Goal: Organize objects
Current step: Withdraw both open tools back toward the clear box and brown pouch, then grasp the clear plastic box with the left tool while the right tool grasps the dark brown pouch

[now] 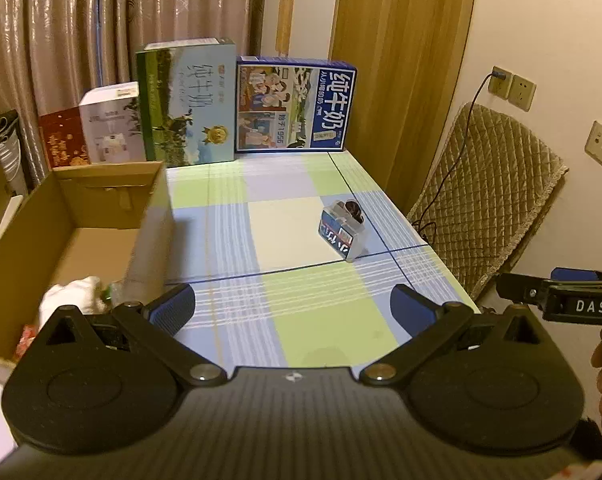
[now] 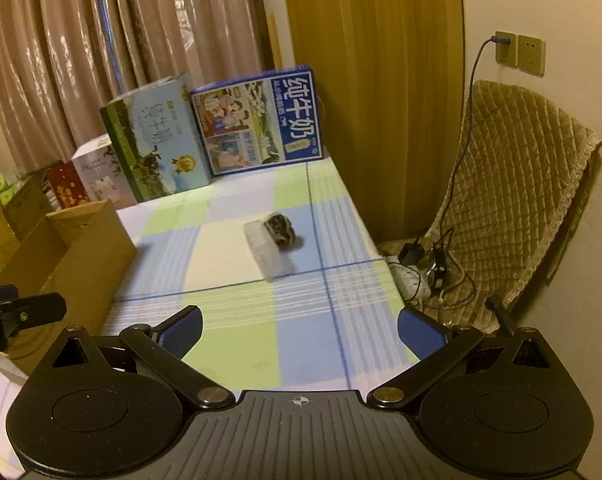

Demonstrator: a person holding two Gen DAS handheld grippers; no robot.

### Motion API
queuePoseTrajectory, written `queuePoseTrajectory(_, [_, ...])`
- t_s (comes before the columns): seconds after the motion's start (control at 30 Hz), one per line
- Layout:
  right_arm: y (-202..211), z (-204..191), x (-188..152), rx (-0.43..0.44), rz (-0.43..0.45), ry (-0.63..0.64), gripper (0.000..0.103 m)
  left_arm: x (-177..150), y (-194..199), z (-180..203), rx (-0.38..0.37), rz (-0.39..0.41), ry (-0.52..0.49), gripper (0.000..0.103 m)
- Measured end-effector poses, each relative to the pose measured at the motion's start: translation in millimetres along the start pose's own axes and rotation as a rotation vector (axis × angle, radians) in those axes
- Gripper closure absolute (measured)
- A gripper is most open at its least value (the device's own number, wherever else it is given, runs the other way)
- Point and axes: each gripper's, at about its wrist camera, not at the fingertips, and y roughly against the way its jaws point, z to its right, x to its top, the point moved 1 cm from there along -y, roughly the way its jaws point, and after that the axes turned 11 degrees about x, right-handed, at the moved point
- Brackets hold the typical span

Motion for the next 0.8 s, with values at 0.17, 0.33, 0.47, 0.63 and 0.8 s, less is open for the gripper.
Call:
queuePoseTrajectory(0.17, [-25.0,27.5,12.4,-0.002,-0.02,0.012,0.002,7.7,-37.6,20.6,-0.007,-0.022,-0.009,0.001])
queuePoseTrajectory(0.33, [-57.7,53.3,23.1,0.021,-0.048,0.033,0.002,16.6,-77.4,40.4,-0.026,-0.037,0.002,0.001])
queuePoseTrajectory(0.47, [-85.7,70.1,30.3,0.034,-0.065,0.045,0.012,21.7,-108.7,55.1,-0.036,-0.055,0.002,0.001])
queuePoseTrajectory(0.63, [-120.3,91.2,34.4,0.043,-0.093,0.047,0.023,23.2,-148.7,72.5,-0.043,-0.084,-0.004,0.012])
queuePoseTrajectory(0.8, [-149.5,103.1,36.2,0.048,-0.114,0.069,0.028,23.5,-188.4,89.7,-0.064,-0.1,-0.001,0.021])
